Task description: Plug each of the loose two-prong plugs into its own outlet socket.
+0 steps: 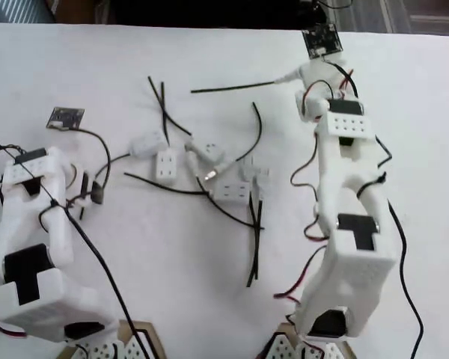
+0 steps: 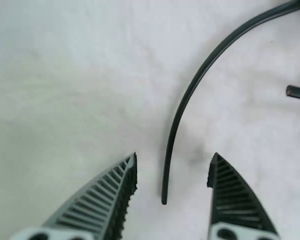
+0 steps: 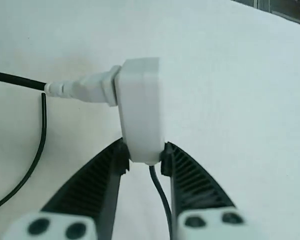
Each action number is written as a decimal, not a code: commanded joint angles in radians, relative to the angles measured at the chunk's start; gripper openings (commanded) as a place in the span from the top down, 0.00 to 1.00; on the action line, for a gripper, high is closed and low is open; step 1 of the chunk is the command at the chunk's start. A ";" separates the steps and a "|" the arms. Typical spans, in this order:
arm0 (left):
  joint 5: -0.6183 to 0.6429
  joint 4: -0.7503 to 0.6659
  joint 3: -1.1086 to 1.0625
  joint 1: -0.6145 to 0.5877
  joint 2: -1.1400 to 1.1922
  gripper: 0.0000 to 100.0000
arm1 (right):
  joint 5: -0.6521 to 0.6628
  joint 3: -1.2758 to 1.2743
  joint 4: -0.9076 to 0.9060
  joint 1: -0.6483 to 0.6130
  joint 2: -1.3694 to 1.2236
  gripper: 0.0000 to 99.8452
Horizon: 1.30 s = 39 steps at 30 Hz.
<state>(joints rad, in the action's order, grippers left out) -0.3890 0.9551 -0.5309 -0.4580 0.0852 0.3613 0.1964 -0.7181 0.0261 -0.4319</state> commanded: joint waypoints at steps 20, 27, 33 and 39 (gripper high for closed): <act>0.005 -0.012 0.003 -0.008 -0.002 0.77 | -0.087 0.493 -0.822 -0.142 -0.027 0.88; 0.005 -0.012 0.003 -0.008 -0.002 0.77 | -0.180 0.491 -0.995 -0.275 -0.016 0.88; 0.005 -0.012 0.003 -0.008 -0.002 0.77 | -0.265 0.491 -0.997 -0.381 -0.016 0.88; 0.003 -0.012 0.003 -0.008 -0.002 0.77 | -0.336 0.489 -0.997 -0.423 -0.024 0.94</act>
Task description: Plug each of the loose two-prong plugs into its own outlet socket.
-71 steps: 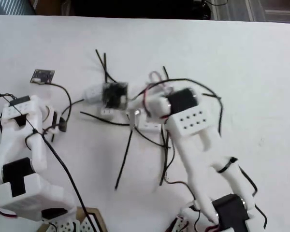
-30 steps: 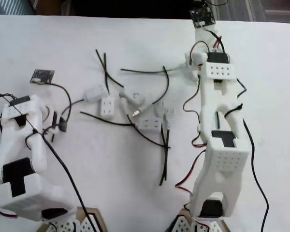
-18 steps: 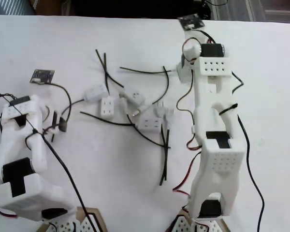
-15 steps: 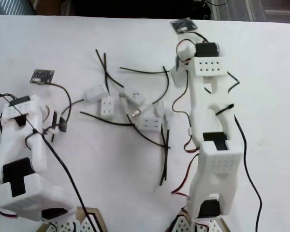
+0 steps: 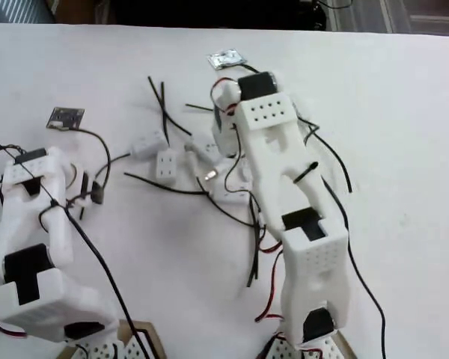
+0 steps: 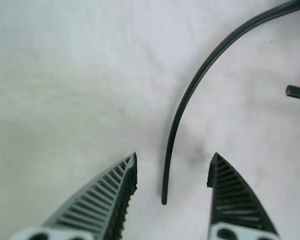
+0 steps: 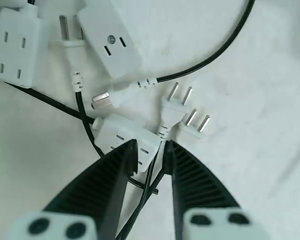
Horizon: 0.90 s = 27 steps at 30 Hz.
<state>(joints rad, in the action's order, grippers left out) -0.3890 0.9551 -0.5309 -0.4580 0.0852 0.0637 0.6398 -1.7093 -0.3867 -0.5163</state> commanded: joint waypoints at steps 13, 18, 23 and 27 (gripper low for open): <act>0.000 -0.012 0.003 -0.010 -0.002 0.77 | -0.463 -0.126 0.173 -0.064 0.058 0.87; 0.000 -0.012 0.003 -0.010 -0.002 0.77 | -0.549 -0.247 0.317 -0.062 0.058 0.87; -0.002 -0.012 0.003 -0.010 -0.002 0.77 | -0.586 -0.308 0.398 -0.064 0.058 0.87; -0.002 -0.012 0.003 -0.010 -0.002 0.77 | -0.618 -0.376 0.475 -0.062 0.058 0.87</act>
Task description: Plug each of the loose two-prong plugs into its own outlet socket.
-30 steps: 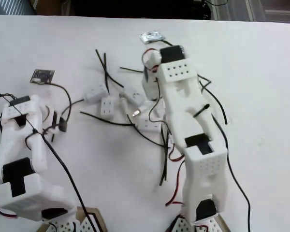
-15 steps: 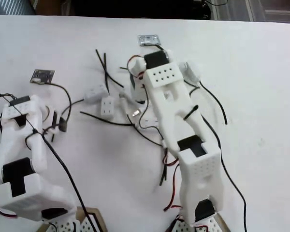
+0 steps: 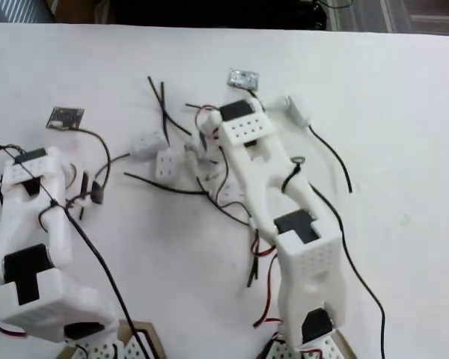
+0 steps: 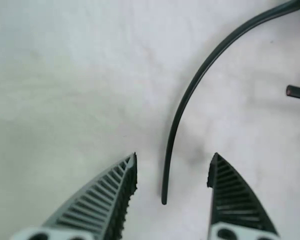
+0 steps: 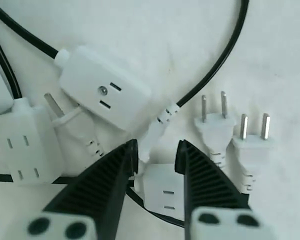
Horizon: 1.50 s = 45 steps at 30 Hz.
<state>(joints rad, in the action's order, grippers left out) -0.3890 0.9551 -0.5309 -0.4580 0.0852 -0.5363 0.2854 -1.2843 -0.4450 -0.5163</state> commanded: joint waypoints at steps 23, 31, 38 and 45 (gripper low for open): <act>-0.002 -0.012 0.003 -0.010 -0.002 0.77 | -0.049 0.137 -0.012 -0.030 -0.148 0.97; -0.002 -0.012 0.003 -0.010 -0.002 0.77 | 0.031 0.207 -0.166 -0.018 -0.004 0.98; -0.002 -0.012 0.003 -0.010 -0.002 0.77 | 0.284 0.206 -0.317 0.033 0.186 0.98; 0.000 -0.012 0.003 -0.010 -0.002 0.77 | 0.609 0.147 -0.432 0.183 0.320 0.98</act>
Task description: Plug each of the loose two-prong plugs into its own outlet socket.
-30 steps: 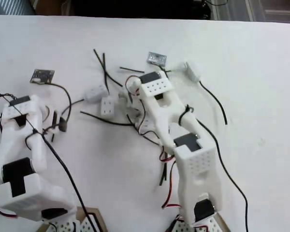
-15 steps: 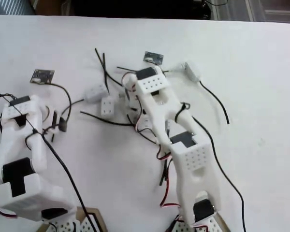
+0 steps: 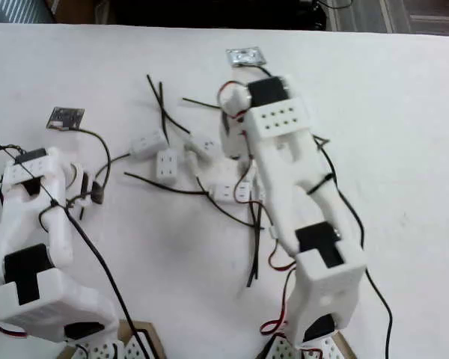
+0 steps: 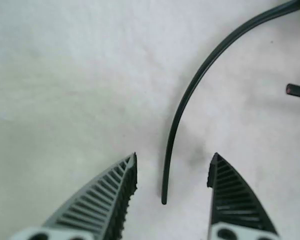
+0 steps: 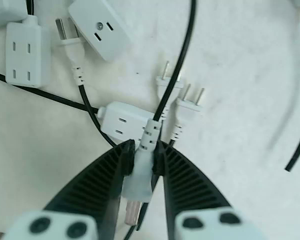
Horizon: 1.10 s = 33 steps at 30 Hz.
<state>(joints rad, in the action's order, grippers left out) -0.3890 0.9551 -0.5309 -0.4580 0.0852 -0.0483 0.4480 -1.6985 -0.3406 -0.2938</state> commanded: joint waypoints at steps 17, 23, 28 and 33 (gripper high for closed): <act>0.002 -0.012 0.003 -0.010 -0.002 0.77 | 0.721 -0.706 0.352 0.268 0.193 0.98; 0.002 -0.012 0.003 -0.010 -0.002 0.77 | 0.735 -0.778 0.398 0.255 0.191 0.96; 0.002 -0.012 0.003 -0.010 -0.002 0.77 | 0.733 -0.789 0.361 0.254 0.191 0.89; 0.002 -0.012 0.003 -0.010 -0.002 0.77 | 0.733 -0.789 0.331 0.251 0.191 0.90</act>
<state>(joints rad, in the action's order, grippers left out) -0.3890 0.9551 -0.5309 -0.4580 0.0852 0.6774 -0.3437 -1.3426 -0.0859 -0.1511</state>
